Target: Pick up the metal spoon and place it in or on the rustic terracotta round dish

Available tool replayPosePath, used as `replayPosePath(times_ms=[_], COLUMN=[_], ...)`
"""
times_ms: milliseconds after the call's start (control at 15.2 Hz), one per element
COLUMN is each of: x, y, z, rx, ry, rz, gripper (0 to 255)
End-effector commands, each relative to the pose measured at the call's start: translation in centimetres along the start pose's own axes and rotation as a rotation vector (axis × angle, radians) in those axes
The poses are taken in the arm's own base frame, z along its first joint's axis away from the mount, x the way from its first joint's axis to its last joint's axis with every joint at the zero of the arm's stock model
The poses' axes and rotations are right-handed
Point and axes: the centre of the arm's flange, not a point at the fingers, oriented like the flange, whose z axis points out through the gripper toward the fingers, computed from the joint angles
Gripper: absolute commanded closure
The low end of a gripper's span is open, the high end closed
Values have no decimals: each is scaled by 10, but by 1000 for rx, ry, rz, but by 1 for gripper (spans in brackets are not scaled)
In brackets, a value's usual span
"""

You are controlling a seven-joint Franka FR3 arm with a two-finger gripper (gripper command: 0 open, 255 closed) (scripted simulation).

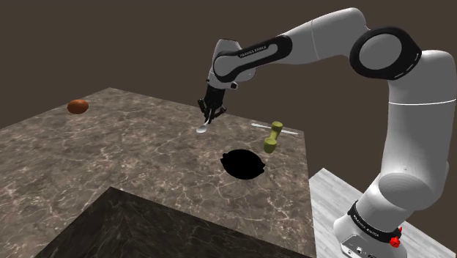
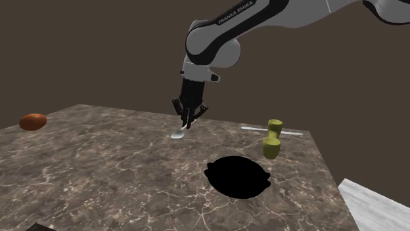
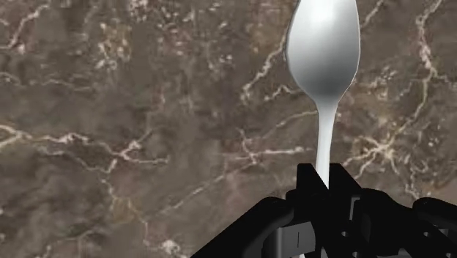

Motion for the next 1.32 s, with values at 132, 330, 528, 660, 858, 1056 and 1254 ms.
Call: replayPosePath(times_ms=[132, 330, 528, 660, 858, 1056, 1254], x=[-3, -5, -8, -9, -33, -58, -83], y=[-4, -6, -9, -10, 21, 52, 83], z=[-21, -37, -52, -59, -62, -65, -68], rx=[0, 0, 0, 0, 0, 0, 0], ry=[0, 0, 0, 0, 0, 0, 0], rz=[0, 0, 0, 0, 0, 0, 0], gripper=[255, 255, 255, 255, 255, 255, 255])
